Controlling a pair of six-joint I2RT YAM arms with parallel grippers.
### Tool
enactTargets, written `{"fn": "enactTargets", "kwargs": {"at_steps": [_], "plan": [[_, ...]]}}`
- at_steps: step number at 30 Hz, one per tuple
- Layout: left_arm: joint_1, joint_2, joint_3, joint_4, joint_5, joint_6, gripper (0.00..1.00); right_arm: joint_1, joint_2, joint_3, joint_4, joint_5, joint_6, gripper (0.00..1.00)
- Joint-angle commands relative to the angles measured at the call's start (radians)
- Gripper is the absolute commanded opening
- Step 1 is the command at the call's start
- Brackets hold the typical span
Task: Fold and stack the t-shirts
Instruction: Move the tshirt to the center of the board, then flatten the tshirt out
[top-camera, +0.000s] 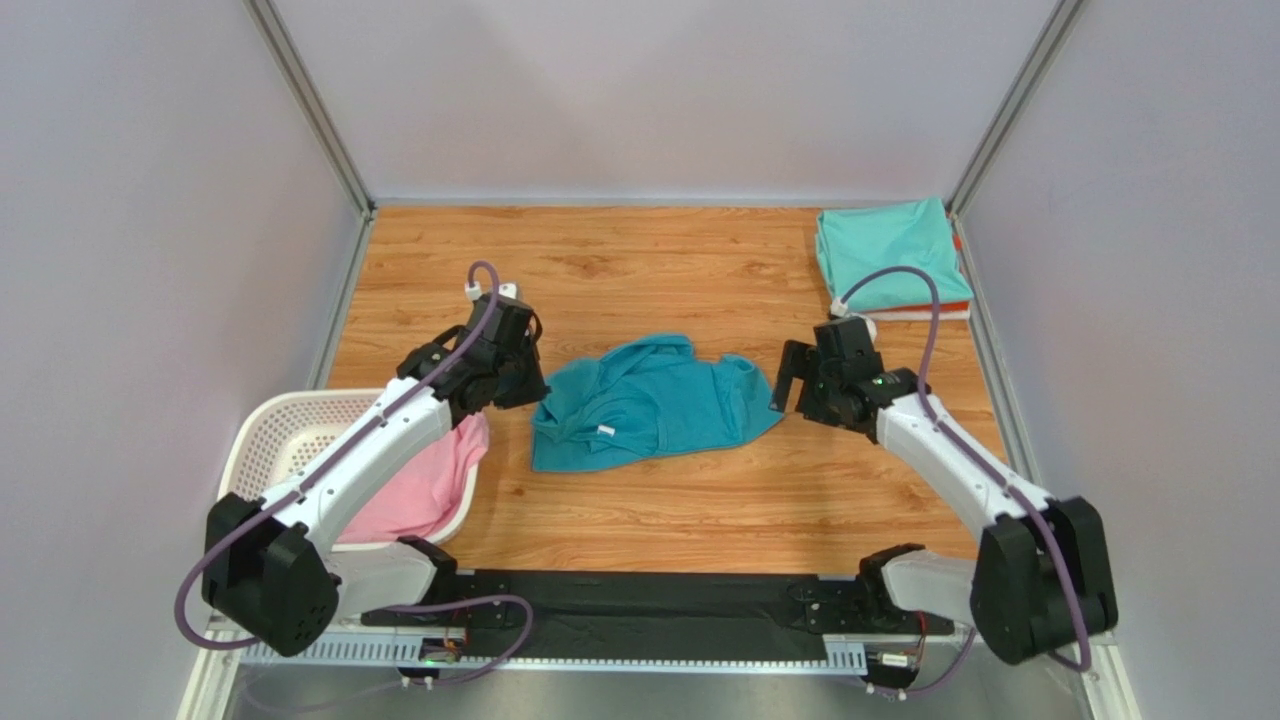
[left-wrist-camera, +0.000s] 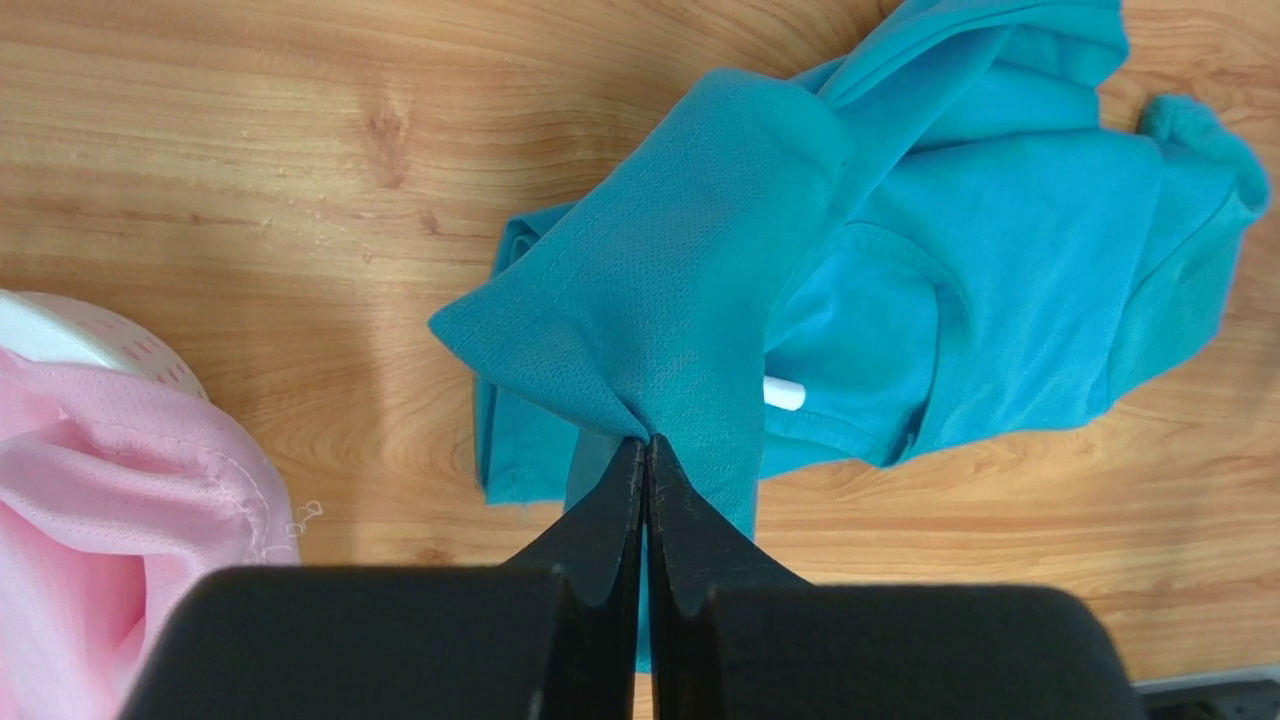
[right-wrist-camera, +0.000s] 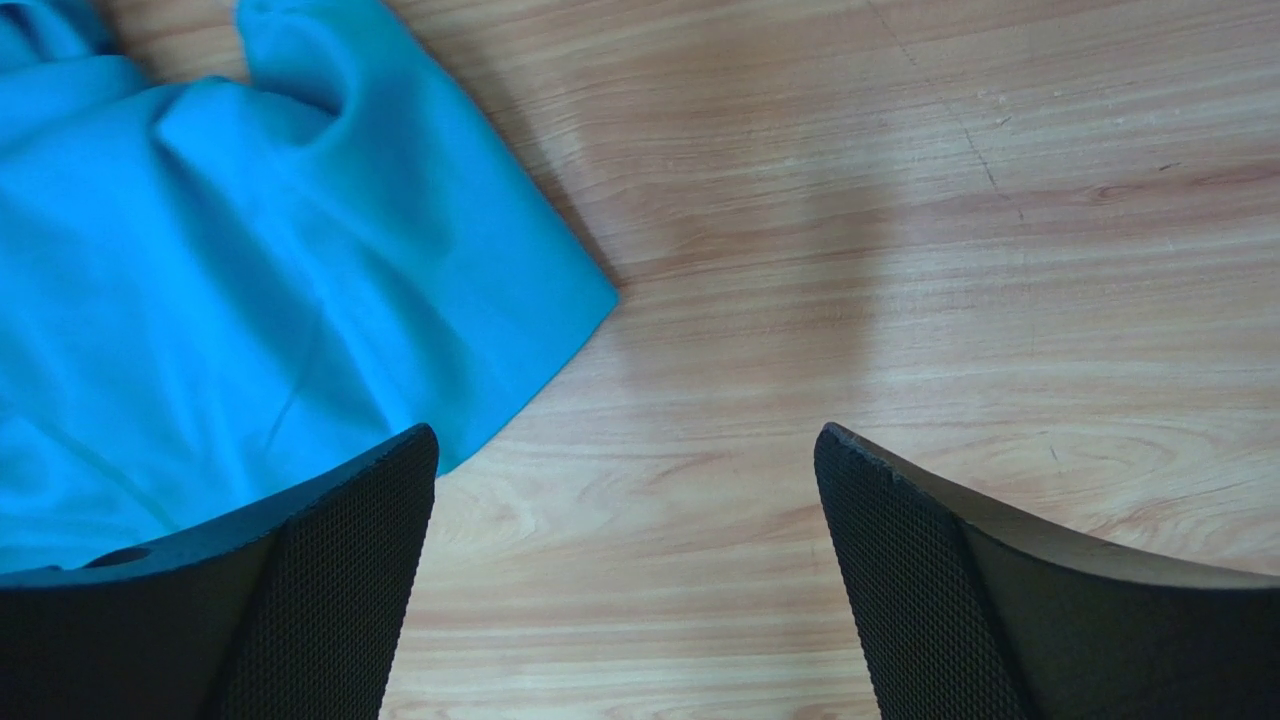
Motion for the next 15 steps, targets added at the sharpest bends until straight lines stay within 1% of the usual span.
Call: {"fn": "enactTargets", "kwargs": {"at_steps": [1,6,7,10,15], "plan": [[0.0,-0.046,0.003,0.045,0.024,-0.034,0.0,0.034,0.123,0.08,0.065,0.121,0.018,0.95],[0.0,-0.072,-0.03,0.043,0.012,-0.045,0.0,0.092,0.277,0.151,0.087,0.174,-0.013,0.88],[0.0,-0.077,-0.034,0.043,0.007,-0.046,0.0,0.101,0.321,0.16,0.09,0.182,-0.011,0.84],[0.0,-0.092,-0.05,0.043,0.003,-0.049,0.0,0.119,0.395,0.185,0.082,0.179,0.005,0.76],[0.0,-0.099,-0.066,0.046,0.001,-0.058,0.0,0.165,0.449,0.176,0.082,0.171,0.042,0.69]]}}
